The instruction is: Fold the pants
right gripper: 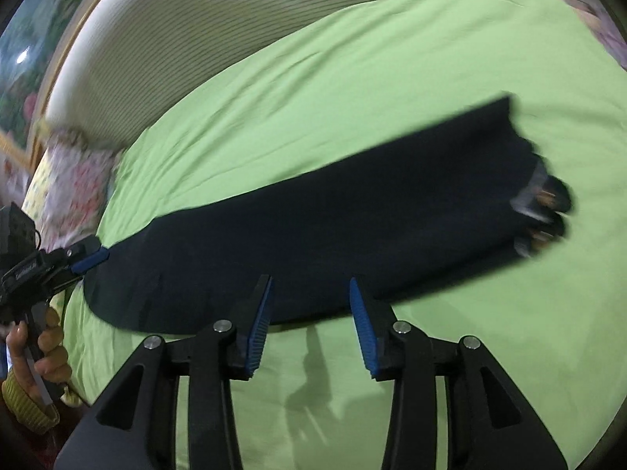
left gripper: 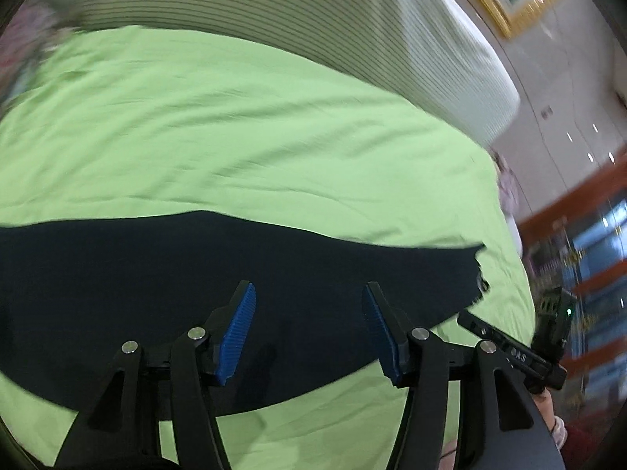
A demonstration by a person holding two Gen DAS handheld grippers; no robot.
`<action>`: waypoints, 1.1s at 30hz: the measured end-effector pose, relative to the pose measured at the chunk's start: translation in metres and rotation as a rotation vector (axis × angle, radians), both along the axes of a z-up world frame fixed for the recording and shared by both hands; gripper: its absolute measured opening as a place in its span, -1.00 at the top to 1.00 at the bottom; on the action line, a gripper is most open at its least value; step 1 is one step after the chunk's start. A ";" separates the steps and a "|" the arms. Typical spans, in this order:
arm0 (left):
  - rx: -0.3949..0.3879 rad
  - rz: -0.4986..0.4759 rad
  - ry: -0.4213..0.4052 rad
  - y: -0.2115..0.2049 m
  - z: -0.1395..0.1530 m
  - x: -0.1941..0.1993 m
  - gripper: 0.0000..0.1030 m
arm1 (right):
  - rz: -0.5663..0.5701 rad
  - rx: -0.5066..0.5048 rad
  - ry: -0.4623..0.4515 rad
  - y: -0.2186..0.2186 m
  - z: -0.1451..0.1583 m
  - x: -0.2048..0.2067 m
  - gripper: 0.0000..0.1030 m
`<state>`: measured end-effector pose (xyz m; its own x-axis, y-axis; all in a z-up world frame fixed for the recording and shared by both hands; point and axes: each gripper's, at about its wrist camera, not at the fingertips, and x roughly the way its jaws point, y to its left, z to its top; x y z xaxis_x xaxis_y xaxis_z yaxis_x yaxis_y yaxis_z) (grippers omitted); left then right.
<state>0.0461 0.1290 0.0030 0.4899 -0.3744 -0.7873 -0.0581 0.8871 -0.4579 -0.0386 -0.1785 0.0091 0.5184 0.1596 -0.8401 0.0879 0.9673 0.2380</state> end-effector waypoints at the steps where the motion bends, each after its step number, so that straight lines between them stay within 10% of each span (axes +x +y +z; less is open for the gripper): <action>1: 0.001 -0.025 0.008 -0.010 0.000 0.006 -0.13 | -0.032 -0.004 -0.013 -0.008 0.003 -0.004 0.18; 14: 0.013 -0.383 0.071 -0.140 -0.006 0.091 -0.23 | -0.381 0.128 -0.043 -0.098 0.000 -0.030 0.04; 33: 0.042 -0.741 0.217 -0.258 -0.052 0.180 -0.27 | -0.519 0.307 -0.074 -0.120 -0.022 -0.005 -0.07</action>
<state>0.2261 -0.1294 -0.0486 -0.0440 -0.5116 -0.8581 0.4727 0.7460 -0.4690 -0.0433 -0.2985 -0.0125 0.6486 0.0995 -0.7546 0.5025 0.6887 0.5227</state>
